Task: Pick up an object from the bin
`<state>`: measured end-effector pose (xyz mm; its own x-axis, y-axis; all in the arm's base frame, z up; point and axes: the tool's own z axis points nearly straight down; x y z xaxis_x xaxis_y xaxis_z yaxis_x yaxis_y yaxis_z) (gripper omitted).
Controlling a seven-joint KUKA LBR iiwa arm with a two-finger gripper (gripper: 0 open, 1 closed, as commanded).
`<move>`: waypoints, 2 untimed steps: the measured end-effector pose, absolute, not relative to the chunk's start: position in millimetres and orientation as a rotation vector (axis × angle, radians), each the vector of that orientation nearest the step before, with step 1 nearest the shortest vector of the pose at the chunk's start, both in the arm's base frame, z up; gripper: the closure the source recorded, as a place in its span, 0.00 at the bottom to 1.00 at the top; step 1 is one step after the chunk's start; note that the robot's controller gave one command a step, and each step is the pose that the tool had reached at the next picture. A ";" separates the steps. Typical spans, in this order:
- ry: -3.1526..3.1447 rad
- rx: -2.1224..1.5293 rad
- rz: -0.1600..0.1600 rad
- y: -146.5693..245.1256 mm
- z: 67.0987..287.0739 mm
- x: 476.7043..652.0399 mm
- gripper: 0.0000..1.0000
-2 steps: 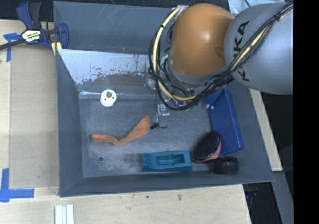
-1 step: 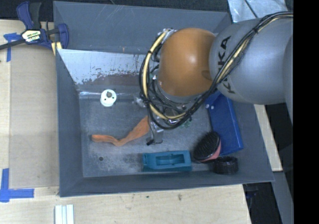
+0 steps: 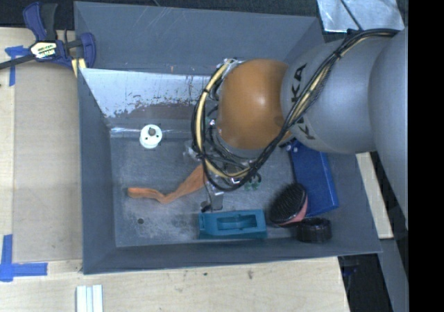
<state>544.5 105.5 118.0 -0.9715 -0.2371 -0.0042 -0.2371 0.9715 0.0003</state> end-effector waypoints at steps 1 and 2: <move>3.103 -0.449 0.001 94.4 71.2 552.0 1.00; 3.103 -0.449 0.001 94.4 71.2 552.0 1.00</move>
Offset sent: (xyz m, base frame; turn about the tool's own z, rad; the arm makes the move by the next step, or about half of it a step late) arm 0.0000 0.0000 0.0000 0.0000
